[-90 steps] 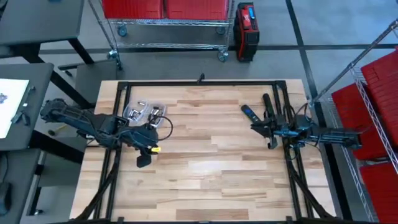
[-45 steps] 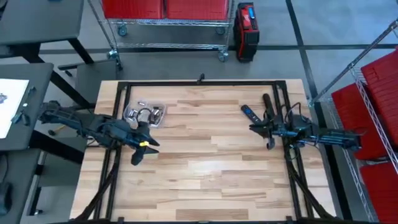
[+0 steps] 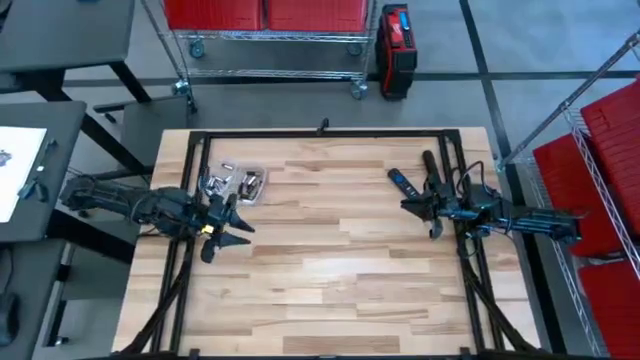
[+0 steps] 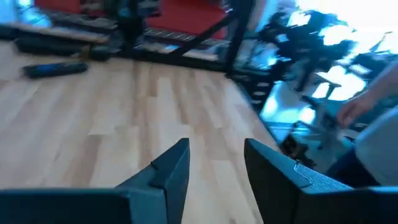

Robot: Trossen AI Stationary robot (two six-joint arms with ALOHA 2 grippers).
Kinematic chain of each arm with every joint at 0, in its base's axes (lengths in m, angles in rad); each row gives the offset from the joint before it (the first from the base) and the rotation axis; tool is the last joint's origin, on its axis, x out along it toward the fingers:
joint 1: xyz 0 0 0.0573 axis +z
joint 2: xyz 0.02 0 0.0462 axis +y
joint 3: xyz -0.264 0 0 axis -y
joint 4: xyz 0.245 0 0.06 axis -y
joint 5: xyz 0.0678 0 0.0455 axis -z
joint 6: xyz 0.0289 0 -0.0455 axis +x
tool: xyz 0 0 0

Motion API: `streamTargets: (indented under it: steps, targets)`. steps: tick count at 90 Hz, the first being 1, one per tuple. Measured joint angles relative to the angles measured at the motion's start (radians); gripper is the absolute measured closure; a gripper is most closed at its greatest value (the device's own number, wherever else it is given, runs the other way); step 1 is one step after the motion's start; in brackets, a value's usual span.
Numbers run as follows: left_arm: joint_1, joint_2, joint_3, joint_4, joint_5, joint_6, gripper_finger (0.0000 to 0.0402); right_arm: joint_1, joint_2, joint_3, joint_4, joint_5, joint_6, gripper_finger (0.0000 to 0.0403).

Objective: Insert battery
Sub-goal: Return to Home Position

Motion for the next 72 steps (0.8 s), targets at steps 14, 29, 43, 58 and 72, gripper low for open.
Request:
streamTargets:
  steps: [14,29,43,58,72]
  targets:
    - [0.037,-0.082,-0.095,0.006,0.013,0.029,0.027,0.0,0.0,0.0,0.003,-0.003,0.0,0.0363]
    - [0.077,-0.193,-0.164,-0.007,0.012,0.049,0.027,0.0,0.0,0.0,0.008,-0.006,0.0,0.0363]
    - [0.093,-0.306,-0.217,-0.015,0.01,0.068,0.027,0.0,0.0,0.0,0.01,-0.006,-0.001,0.0363]
    - [0.094,-0.358,-0.268,-0.039,-0.011,0.066,0.027,0.0,0.001,0.0,0.011,-0.007,-0.002,0.0363]
    - [0.099,-0.323,-0.269,-0.055,-0.075,0.096,0.027,0.0,0.001,0.0,0.011,-0.006,-0.002,0.0363]
